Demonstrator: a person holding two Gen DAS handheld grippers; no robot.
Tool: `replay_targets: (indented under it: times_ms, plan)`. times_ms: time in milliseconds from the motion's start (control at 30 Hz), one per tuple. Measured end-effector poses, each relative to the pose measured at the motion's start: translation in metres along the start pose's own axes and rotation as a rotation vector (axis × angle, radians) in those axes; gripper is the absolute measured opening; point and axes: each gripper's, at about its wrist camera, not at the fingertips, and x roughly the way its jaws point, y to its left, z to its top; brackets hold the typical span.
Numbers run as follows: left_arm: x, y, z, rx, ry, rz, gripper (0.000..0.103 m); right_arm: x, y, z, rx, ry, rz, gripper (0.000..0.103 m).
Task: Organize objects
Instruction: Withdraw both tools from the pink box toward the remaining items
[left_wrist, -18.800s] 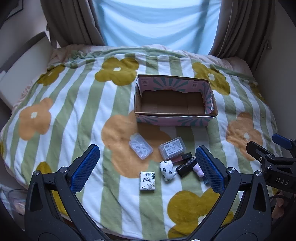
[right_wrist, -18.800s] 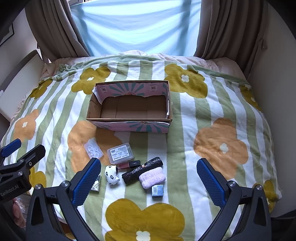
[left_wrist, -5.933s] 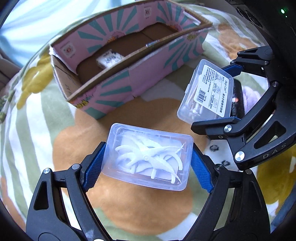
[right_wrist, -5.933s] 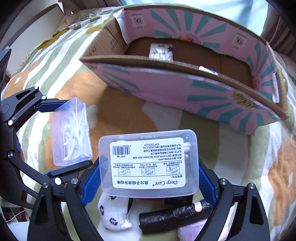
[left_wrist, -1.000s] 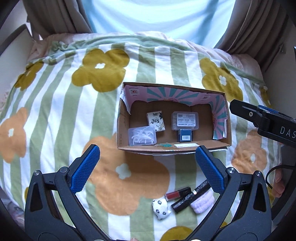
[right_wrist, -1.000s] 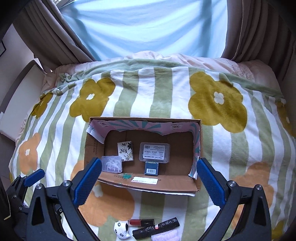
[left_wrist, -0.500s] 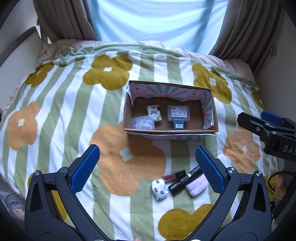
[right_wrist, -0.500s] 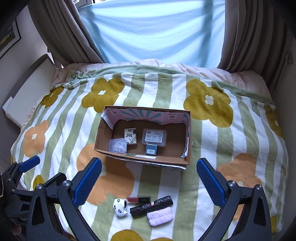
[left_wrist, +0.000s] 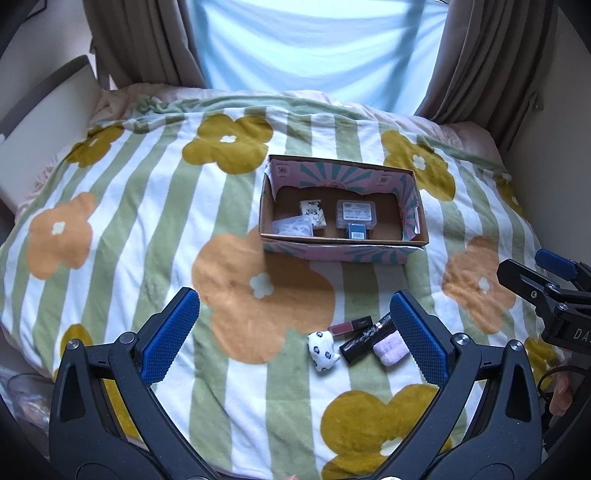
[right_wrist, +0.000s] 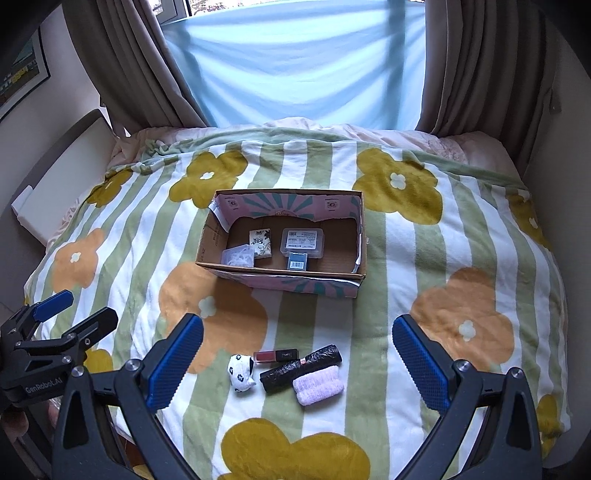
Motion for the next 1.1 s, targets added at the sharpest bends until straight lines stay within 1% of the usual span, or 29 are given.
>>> replay_targets:
  times_ms: [133, 300, 433, 600, 700, 900, 967, 1033, 1100]
  plan:
    - [-0.005, -0.002, -0.002, 0.011, -0.010, 0.007, 0.103, -0.007, 0.003, -0.002, -0.037, -0.024, -0.013, 0.102]
    - [-0.005, 0.000, -0.007, -0.001, 0.003, -0.006, 0.103, -0.012, 0.003, -0.009, -0.064, -0.054, 0.023, 0.102]
    - [-0.001, 0.004, -0.017, -0.017, 0.024, -0.002, 0.103, -0.010, 0.002, -0.016, -0.110, -0.072, 0.050, 0.102]
    - [0.009, 0.006, -0.032, -0.038, 0.063, -0.016, 0.103, 0.000, -0.007, -0.028, -0.128, -0.066, 0.066, 0.102]
    - [0.023, 0.002, -0.041, -0.033, 0.099, -0.029, 0.102, 0.013, -0.012, -0.041, -0.141, -0.042, 0.078, 0.102]
    - [0.060, -0.004, -0.063, -0.040, 0.159, -0.039, 0.102, 0.053, -0.022, -0.072, -0.160, 0.028, 0.096, 0.102]
    - [0.075, -0.007, -0.071, -0.040, 0.180, -0.046, 0.100, 0.068, -0.024, -0.084, -0.170, 0.045, 0.097, 0.102]
    - [0.096, -0.010, -0.079, -0.040, 0.216, -0.072, 0.100, 0.086, -0.026, -0.096, -0.181, 0.066, 0.093, 0.102]
    - [0.120, -0.014, -0.087, -0.042, 0.250, -0.074, 0.098, 0.103, -0.028, -0.105, -0.181, 0.092, 0.096, 0.102]
